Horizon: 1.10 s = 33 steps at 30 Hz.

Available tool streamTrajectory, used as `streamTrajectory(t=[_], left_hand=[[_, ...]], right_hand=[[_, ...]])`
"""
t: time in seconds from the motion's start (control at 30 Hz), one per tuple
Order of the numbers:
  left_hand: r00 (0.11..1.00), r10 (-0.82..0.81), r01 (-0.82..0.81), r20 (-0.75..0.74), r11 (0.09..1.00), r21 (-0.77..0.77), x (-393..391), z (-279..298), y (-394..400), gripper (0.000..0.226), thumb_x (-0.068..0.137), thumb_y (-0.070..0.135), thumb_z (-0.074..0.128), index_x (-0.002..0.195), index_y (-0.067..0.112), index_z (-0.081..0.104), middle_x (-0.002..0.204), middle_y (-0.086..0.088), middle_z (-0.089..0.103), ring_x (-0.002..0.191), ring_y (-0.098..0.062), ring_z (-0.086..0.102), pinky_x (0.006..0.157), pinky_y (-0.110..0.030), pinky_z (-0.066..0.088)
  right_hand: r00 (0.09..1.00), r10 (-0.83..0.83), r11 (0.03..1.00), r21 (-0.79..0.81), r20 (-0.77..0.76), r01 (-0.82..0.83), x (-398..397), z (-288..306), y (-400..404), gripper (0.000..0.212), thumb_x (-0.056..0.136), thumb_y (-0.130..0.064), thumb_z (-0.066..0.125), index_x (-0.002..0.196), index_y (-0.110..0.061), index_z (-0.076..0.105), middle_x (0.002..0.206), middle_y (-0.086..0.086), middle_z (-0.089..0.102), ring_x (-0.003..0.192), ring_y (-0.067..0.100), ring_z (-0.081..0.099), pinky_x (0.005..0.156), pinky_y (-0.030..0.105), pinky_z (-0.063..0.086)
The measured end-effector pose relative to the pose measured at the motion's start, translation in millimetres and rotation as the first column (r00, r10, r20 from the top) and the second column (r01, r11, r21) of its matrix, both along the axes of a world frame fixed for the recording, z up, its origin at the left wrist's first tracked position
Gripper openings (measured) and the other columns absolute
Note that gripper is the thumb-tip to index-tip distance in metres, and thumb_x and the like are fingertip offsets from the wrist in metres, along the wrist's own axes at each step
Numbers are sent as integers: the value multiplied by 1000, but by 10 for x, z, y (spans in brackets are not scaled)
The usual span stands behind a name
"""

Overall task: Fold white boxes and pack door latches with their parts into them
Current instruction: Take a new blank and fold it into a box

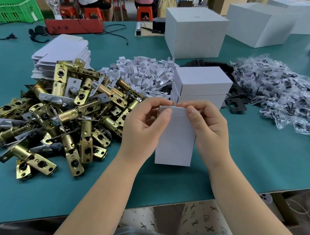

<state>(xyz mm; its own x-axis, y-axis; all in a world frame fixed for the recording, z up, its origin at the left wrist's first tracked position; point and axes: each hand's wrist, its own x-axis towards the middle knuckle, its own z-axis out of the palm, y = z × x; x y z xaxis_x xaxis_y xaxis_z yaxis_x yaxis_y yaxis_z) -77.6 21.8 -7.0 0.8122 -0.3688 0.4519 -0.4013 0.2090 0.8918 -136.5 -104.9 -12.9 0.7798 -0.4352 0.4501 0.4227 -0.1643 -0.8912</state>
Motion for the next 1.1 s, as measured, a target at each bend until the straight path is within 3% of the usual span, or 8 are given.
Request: streamTrajectory(t=[0.2,0.33,0.4,0.57,0.7,0.83,0.93,1.1], left_hand=[[996,-25,28,-91,999,33,22,-13,10,44,77,39,71,119,35,57,99,-5,70,88,-15,64,78,-33,53],[997,-17,19,-71,999,29,23,-12,24,54,71,41,76,121,44,54,99,4,73,90,-13,67,83,-34,55],[997,-28,29,-68,999,23,22,-14,30,58,70,40,78,121,47,52,102,2,73,92,-23,67,84,-37,56],[989,-140,142,-51,989,48,30,16,39,46,73,33,77,106,49,51,108,7,71,90,-16,64,79,-30,55],[977,-214,211,2,965,157,9,9,47,38,77,28,73,99,50,50,96,5,66,88,-14,66,73,-30,57],[970,-242,235,13,953,193,22,13,64,48,76,28,70,111,56,53,111,7,64,105,-20,65,85,-36,56],[960,-272,251,59,938,238,9,26,77,54,77,17,63,120,48,53,114,24,61,113,-5,60,87,-17,49],[954,-296,273,41,920,280,-4,21,91,47,74,16,57,109,46,56,102,27,59,93,3,58,76,-9,44]], right_hand=[[994,-84,996,-33,-70,82,41,90,-65,13,87,-38,57,81,-45,66,75,-3,58,72,15,51,65,27,42],[990,-115,993,-32,-76,113,86,207,-124,7,86,-35,56,86,-31,62,69,-22,64,69,-5,58,65,12,48],[992,-95,995,-37,-89,92,88,273,-162,12,88,-33,55,82,-25,62,63,-23,61,64,-7,57,59,10,48],[973,-198,975,-121,-122,184,136,388,-287,30,89,-43,53,66,-25,62,62,-7,51,61,10,44,59,26,34],[965,-207,975,-114,-161,191,182,440,-316,19,89,-37,53,75,-32,65,64,-24,60,59,-6,49,55,11,38],[952,-172,985,-52,-252,164,222,422,-354,16,92,-26,58,80,-33,66,79,-10,63,69,6,54,67,28,45],[949,-86,995,29,-303,99,236,419,-318,19,94,-16,59,82,-28,67,81,-3,66,72,17,57,70,38,47],[892,37,998,65,-451,-9,213,397,-295,21,94,-11,58,81,-24,68,77,1,68,66,19,58,63,33,48]])
